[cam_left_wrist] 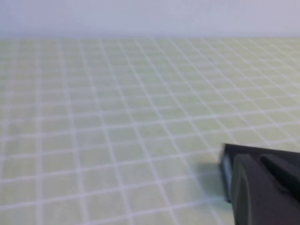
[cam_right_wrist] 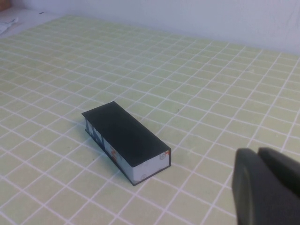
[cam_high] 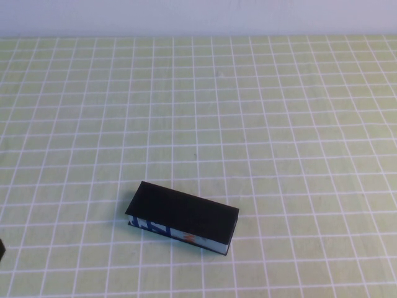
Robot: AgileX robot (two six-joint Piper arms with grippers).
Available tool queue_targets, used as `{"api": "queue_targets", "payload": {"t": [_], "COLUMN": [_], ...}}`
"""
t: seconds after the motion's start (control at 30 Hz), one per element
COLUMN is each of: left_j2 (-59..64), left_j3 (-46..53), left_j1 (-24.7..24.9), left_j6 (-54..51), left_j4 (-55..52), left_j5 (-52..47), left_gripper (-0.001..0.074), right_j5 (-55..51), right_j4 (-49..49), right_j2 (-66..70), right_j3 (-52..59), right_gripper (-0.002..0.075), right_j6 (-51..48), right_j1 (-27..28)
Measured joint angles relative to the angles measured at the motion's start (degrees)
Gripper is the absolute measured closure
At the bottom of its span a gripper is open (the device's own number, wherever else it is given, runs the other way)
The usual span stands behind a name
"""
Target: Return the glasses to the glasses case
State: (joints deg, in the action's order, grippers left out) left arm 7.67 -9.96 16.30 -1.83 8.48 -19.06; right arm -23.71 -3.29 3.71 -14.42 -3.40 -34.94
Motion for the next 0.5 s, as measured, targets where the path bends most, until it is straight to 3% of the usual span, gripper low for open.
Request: {"api": "queue_targets", "payload": {"t": [0.23, 0.5], "left_j2": [-8.1, -8.3], "left_j3": [10.8, 11.3], "left_j1": [-5.4, -9.6], "left_j6": [0.0, -0.3], "left_j4": [-5.1, -5.0], "left_j5": [8.9, -1.0], "left_gripper": [0.0738, 0.0738], "right_j5": [0.1, 0.2], "right_j4": [-0.5, -0.9], "right_j2": [-0.1, -0.1], "right_j3": [0.0, 0.0], "right_gripper": [0.0743, 0.0743], "right_j6": [0.0, 0.0], "right_j1": [0.0, 0.0]}}
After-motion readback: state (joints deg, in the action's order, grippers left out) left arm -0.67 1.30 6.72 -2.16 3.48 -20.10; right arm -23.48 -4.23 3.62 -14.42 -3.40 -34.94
